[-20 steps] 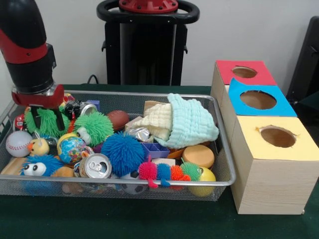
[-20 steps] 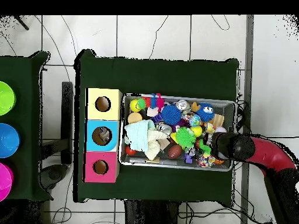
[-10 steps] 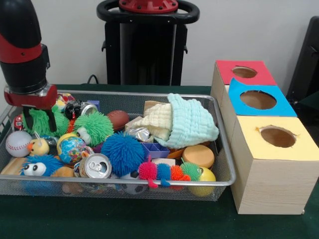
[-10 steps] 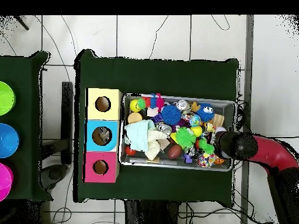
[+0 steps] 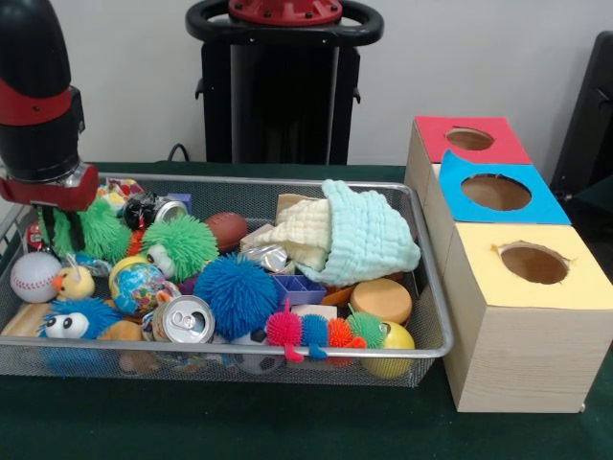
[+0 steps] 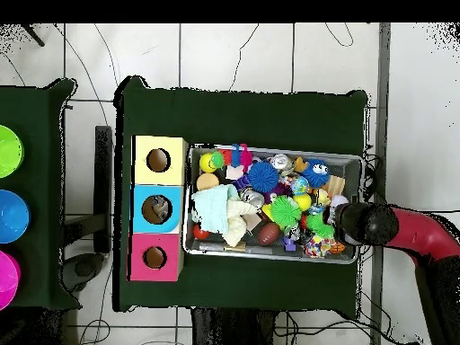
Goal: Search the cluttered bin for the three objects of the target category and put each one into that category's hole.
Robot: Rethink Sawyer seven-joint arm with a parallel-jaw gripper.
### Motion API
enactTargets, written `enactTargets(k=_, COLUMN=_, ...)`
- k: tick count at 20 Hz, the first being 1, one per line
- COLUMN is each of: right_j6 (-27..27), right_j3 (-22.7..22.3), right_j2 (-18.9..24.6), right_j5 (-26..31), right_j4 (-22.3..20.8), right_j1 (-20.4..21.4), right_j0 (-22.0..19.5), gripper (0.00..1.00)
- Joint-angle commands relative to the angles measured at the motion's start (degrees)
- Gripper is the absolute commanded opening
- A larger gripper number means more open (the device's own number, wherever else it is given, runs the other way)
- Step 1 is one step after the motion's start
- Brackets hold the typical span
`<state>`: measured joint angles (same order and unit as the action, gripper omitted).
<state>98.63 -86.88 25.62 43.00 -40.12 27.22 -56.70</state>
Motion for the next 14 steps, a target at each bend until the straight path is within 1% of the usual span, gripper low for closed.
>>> enactTargets(k=1, right_j6=-17.1, right_j3=0.6, right_j2=0.0, right_j5=9.3, right_j4=-2.6, right_j1=-3.0, right_j0=0.1, gripper=0.0)
enactTargets(k=10, right_j6=-15.6, right_j3=-1.4, right_j2=-0.1, right_j5=8.9, right_j4=-2.3, right_j1=-2.4, right_j0=-0.6, gripper=0.0)
enactTargets(k=12, right_j6=-14.5, right_j3=-3.6, right_j2=1.2, right_j5=8.2, right_j4=-0.4, right_j1=0.0, right_j0=-1.2, gripper=0.0)
enactTargets(k=13, right_j6=-13.2, right_j3=-6.0, right_j2=2.1, right_j5=10.5, right_j4=2.7, right_j1=3.4, right_j0=-1.3, gripper=0.0)
enactTargets(k=14, right_j6=-12.8, right_j3=-7.4, right_j2=2.8, right_j5=12.0, right_j4=4.6, right_j1=5.3, right_j0=-1.5, gripper=0.0)
